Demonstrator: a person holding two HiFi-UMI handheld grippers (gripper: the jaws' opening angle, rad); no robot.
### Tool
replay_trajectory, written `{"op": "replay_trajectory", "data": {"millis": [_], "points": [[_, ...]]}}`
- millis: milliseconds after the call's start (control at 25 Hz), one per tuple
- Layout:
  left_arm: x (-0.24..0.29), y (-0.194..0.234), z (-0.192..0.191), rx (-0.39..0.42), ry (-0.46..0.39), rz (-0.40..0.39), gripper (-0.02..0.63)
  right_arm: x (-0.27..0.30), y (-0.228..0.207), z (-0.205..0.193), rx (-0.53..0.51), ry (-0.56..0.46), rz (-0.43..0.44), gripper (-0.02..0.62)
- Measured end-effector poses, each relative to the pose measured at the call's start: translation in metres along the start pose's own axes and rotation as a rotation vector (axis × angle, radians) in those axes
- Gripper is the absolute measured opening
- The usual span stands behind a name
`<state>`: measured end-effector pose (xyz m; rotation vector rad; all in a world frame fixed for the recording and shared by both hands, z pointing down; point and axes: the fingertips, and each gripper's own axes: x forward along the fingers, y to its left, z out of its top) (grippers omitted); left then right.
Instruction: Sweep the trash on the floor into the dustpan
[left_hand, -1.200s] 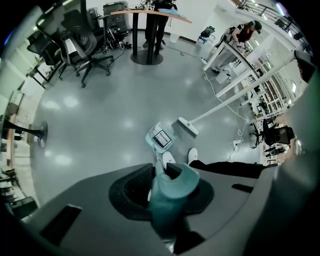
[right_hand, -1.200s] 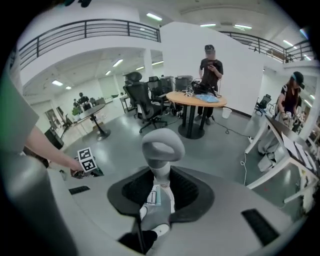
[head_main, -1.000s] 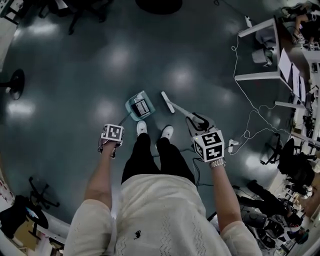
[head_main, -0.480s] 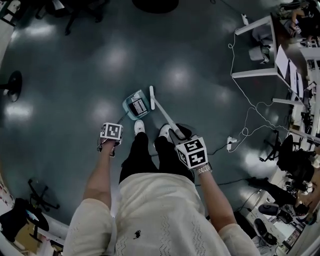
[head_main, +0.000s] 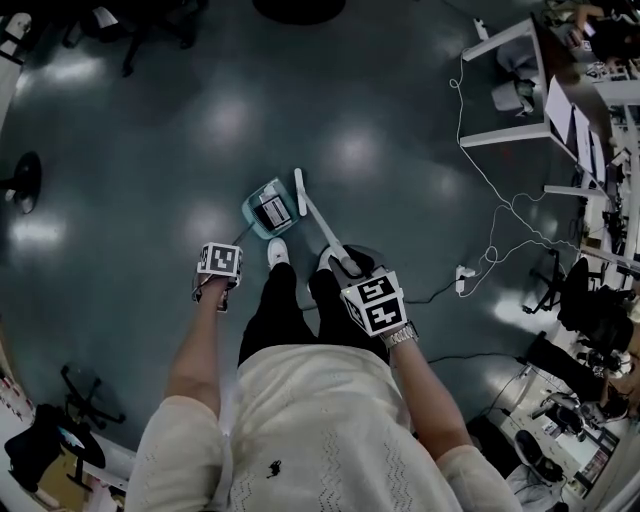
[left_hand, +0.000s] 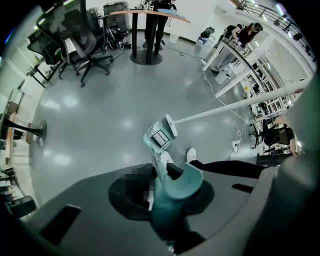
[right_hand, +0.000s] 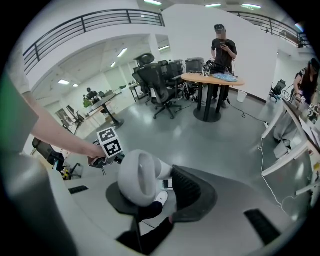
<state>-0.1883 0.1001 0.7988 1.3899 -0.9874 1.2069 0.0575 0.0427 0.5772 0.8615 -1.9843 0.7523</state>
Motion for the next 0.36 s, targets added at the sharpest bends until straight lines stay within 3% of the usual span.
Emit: {"op": "replay_trajectory", "data": {"millis": [80,200,360], "points": [[-0.002,0.003,0.005,0.012,-0.012,0.019,0.094,-0.001,-0.001,-0.002,-0.003,-0.002,0.0,0.13],[0.004,-0.009,-0.003,-0.021,0.024,-0.033,0.093,-0.003,-0.001,-0.003,0.002,-0.004,-0.003,0.13],[0.004,-0.011,-0.005,-0.012,0.025,-0.029,0.094,-0.004,0.0,-0.006,0.006,-0.008,-0.008,0.13]]}}
